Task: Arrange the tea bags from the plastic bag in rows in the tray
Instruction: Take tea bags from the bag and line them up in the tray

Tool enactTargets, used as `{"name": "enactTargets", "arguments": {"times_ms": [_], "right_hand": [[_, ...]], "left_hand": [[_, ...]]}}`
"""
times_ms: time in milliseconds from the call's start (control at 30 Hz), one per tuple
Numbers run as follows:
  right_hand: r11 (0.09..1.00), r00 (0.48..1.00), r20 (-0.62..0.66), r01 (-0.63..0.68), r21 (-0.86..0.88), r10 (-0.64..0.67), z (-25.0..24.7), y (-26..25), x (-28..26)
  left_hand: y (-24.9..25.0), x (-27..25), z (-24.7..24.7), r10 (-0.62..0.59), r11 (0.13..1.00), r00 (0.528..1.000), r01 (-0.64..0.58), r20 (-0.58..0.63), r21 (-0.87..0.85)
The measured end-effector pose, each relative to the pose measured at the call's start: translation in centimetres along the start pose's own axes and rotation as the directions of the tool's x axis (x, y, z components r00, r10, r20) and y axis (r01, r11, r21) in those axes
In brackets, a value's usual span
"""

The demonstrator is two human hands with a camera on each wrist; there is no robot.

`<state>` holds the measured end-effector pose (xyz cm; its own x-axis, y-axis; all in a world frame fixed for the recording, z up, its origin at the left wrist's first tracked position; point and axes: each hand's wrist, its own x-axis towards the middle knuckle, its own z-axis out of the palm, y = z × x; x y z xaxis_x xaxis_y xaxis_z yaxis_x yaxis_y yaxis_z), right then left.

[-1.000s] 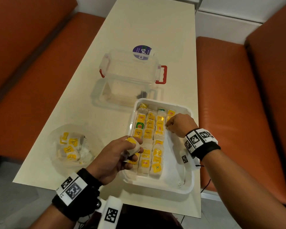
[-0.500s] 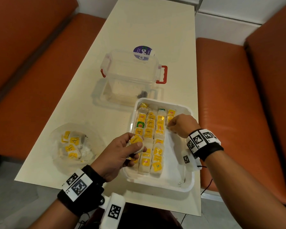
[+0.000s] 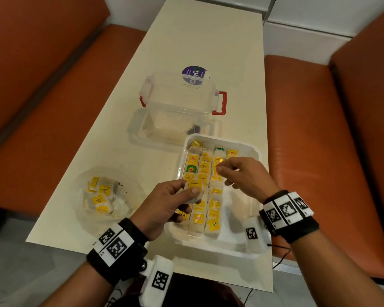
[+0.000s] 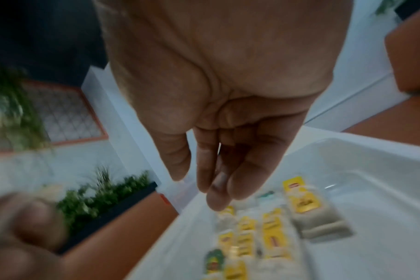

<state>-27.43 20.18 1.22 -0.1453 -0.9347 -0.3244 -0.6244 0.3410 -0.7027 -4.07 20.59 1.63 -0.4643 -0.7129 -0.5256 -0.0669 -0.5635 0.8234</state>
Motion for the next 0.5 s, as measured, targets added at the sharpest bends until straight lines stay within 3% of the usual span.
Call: {"name": "enactTargets", "arguments": {"times_ms": [100,200,500], "right_hand": [[0.971,0.995,0.093,0.014,0.240,-0.038,-0.3,-2.5,-2.6],[0.966,0.979,0.185,0.037,0.254,-0.086,-0.6,-3.5,-4.3],[0.955,0.993,0.091,0.040,0.294,-0.069,-0.9,-2.0,-5.6]], "left_hand": [[0.2,0.1,0.3,0.023,0.998,0.999,-0.024,0.030,0.050],[0.6,0.3,0.7,0.058,0.992,0.994,-0.067,0.088,0.103],[0.5,0.9,1.9,0.040,0.987,0.988,-0.063,0.150,0.149]]}}
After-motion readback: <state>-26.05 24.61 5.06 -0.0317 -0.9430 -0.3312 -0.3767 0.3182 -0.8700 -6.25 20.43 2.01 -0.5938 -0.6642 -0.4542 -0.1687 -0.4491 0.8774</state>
